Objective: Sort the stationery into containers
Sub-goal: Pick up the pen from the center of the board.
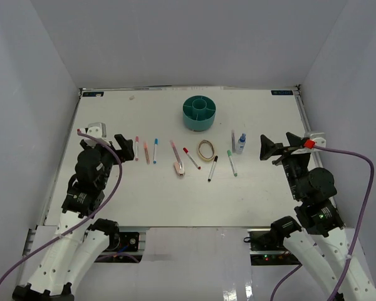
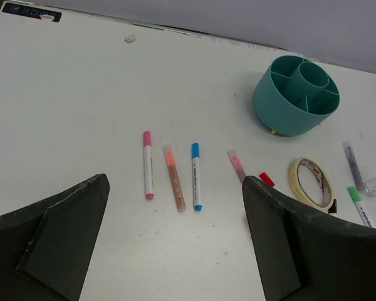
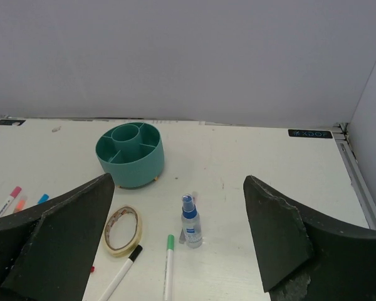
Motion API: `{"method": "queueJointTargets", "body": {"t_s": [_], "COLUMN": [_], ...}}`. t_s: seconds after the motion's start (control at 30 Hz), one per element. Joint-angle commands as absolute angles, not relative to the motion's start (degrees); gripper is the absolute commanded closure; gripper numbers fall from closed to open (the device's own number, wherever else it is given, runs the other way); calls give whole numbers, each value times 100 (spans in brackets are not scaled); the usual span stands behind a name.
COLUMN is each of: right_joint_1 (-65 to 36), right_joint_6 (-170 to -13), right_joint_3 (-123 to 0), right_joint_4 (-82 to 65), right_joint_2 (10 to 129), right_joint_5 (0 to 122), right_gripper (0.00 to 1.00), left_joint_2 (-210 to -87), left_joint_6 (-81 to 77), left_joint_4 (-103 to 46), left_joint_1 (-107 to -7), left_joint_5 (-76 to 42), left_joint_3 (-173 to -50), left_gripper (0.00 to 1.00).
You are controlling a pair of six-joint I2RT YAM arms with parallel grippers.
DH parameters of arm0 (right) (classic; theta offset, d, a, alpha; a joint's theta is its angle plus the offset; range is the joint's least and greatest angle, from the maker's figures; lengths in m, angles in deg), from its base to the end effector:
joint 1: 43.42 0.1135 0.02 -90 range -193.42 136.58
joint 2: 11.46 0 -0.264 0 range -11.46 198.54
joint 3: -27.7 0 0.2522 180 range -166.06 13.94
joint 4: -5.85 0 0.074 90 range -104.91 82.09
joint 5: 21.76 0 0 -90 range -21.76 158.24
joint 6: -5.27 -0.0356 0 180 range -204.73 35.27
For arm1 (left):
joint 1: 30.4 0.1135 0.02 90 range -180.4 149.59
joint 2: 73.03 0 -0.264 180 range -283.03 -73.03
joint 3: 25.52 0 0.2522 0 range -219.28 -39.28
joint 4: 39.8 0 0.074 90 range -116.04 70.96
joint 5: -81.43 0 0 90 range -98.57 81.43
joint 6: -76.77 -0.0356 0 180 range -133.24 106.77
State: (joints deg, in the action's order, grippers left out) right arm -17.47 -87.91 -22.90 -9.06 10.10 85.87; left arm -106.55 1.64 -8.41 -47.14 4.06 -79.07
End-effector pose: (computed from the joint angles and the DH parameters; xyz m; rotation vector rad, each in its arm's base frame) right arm 0.0943 0.0339 0.3593 -0.0031 1.3395 0.2267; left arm 0.1396 -0.0339 0.3243 -0.1309 1.7639 -0.2054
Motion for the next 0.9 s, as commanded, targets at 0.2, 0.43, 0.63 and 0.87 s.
{"method": "queueJointTargets", "body": {"t_s": [0.2,0.43,0.63,0.87], "right_joint_1": [-1714,-1714,-1714,-1706], "right_joint_6": [-9184,-9668,-10019,-9932], "right_joint_3": [-2315,-2543,-2622,-2640], "right_joint_4": [-782,-1502,-1933,-2101], "right_joint_2": [1148,1719,2193,2563], "right_joint_5": [8969,9004,8908,8293], "right_gripper": [10,10,10,10], "left_joint_2": [-11257,-12882,-14412,-15784], "left_joint_6": [399,873,1049,1085], "left_joint_4": [-759,-214,94,560], "left_joint_1": [-4745,-4737,-4719,-4518], "left_joint_5": [559,102,-180,5], "left_joint_3": [-7909,-8708,-9367,-10098], "left_gripper": [2,2,2,3]}}
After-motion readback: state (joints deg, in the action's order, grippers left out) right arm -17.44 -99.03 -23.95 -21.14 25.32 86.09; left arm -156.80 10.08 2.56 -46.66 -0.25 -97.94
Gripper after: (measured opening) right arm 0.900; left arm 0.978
